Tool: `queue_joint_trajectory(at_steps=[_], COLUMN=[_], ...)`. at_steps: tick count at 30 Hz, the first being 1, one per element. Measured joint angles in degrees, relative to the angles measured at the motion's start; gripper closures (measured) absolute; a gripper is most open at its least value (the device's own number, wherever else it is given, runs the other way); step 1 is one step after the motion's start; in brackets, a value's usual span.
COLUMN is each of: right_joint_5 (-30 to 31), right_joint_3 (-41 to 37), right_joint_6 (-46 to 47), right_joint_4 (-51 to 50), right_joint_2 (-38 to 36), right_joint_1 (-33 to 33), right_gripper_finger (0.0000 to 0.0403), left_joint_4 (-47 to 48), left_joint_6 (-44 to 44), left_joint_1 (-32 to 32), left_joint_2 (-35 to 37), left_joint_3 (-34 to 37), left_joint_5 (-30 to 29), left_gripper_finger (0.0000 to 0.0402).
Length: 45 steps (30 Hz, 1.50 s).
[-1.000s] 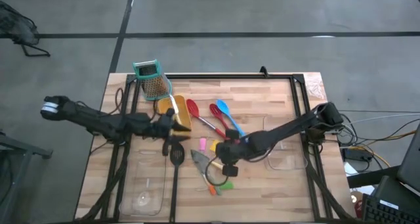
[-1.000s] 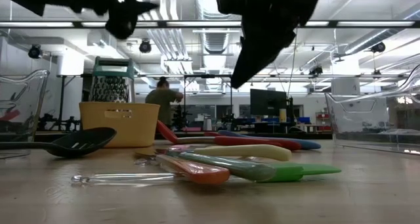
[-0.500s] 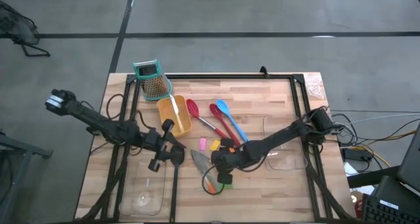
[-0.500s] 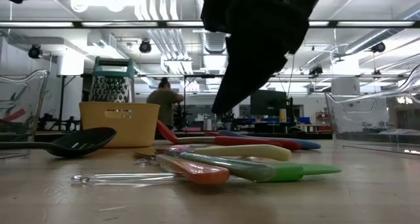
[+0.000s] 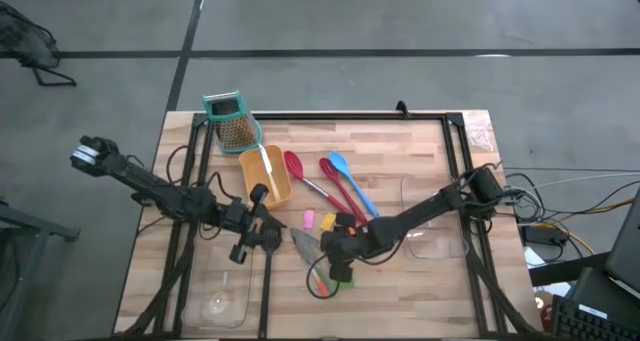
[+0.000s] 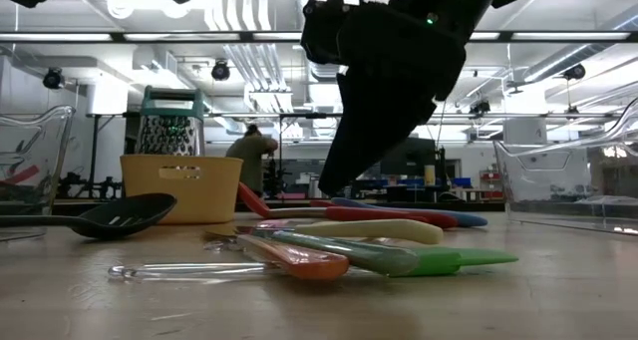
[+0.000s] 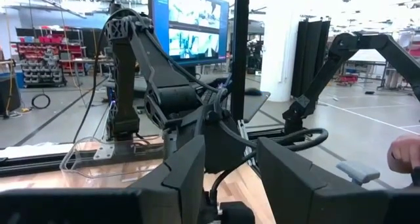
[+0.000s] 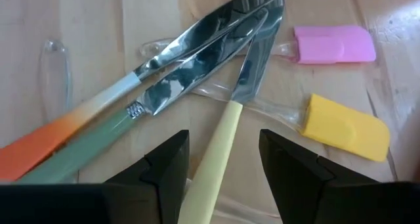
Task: Pick & Place Kitchen Items
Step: Put the light yellow knife into the yellow bin
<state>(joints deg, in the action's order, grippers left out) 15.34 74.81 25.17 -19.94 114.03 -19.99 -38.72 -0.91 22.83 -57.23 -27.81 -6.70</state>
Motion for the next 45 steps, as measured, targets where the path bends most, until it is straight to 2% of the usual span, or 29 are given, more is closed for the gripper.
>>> queue_joint_trajectory(at_steps=[8,23,45], right_joint_5=[1.3,1.3,1.3], right_joint_3=[0.0,-0.8,-7.5], right_joint_6=[0.0,1.2,1.5], right_joint_4=[1.2,2.2,10.2], right_joint_2=[0.7,1.4,1.4], right_joint_1=[0.0,0.0,0.0], right_gripper_finger=[0.0233,0.0208,0.0259], left_joint_4=[0.2,0.2,0.4], left_joint_6=[0.0,0.0,-0.3], left_joint_1=[0.0,0.0,0.0], left_joint_2=[0.0,0.0,0.0], left_joint_3=[0.0,0.0,0.0], left_joint_5=[0.0,0.0,0.0], left_gripper_finger=[0.0254,0.0254,0.0254])
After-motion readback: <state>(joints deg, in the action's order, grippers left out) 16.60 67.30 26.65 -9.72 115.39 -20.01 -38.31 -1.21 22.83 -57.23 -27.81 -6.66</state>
